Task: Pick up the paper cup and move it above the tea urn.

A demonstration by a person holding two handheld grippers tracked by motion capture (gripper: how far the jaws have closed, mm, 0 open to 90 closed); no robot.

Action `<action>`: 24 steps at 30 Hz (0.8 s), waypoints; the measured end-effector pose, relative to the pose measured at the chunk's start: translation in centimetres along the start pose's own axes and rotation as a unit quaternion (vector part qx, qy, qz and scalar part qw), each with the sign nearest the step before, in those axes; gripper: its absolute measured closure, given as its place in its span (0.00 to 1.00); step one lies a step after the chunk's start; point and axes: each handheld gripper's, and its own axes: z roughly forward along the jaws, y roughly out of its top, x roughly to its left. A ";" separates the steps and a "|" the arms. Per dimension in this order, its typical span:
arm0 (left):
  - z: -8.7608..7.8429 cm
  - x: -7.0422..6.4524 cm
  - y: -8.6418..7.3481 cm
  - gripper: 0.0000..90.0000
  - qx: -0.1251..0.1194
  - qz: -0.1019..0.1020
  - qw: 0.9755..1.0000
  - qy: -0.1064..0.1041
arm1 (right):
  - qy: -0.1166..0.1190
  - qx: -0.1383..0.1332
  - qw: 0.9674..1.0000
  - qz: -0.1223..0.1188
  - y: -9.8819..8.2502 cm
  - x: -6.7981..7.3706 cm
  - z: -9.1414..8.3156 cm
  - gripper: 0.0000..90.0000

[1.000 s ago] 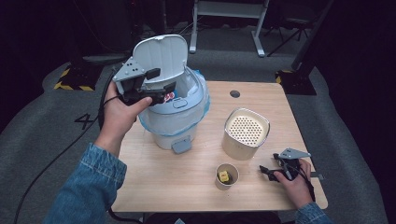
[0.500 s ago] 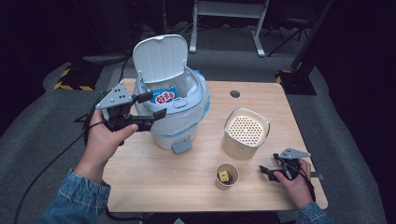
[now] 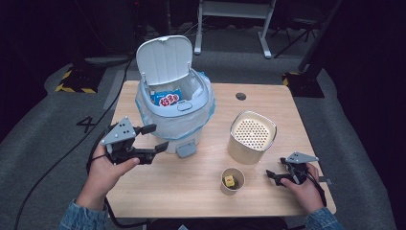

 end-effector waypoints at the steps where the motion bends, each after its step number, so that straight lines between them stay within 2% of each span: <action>1: 0.0 -0.1 -0.5 0.33 0.003 0.001 1.000 0.003 | 0.000 0.000 1.000 -0.001 0.0 0.0 0.0 0.17; 2: 0.0 -0.1 -0.5 0.33 0.003 0.001 1.000 0.003 | 0.000 -0.001 1.000 0.000 0.0 0.0 0.0 0.17; 3: 0.1 -0.3 -1.6 0.33 0.013 -0.003 1.000 0.005 | -0.001 -0.001 1.000 0.001 0.0 0.1 0.0 0.18; 5: 0.3 -0.4 -2.1 0.34 0.016 -0.003 1.000 0.005 | -0.001 -0.002 1.000 0.003 -0.1 0.1 -0.1 0.19; 8: 0.8 -0.3 -3.8 0.35 0.028 -0.011 1.000 -0.005 | 0.003 -0.004 1.000 0.001 -0.1 0.1 -0.2 0.20; 13: 1.2 0.0 -4.9 0.37 0.040 -0.024 0.999 -0.004 | 0.007 -0.006 1.000 -0.002 -0.3 0.1 -0.4 0.23; 14: 1.4 0.1 -5.5 0.36 0.041 -0.033 0.999 -0.007 | 0.010 -0.006 1.000 -0.004 -0.4 0.1 -0.6 0.26; 18: 1.8 0.4 -6.5 0.36 0.053 -0.035 0.998 -0.011 | 0.014 0.004 1.000 -0.006 -0.5 0.1 -1.1 0.30; 19: 2.0 0.7 -7.2 0.36 0.056 -0.039 0.997 -0.017 | 0.023 0.009 1.000 0.006 -0.5 0.1 -1.4 0.31; 21: 2.3 0.9 -7.9 0.37 0.065 -0.041 0.997 -0.015 | 0.037 0.010 0.999 0.015 -0.6 0.1 -1.7 0.32; 24: 2.8 1.1 -8.9 0.37 0.081 -0.049 0.995 -0.012 | 0.048 0.000 0.999 0.012 -0.7 0.3 -2.0 0.31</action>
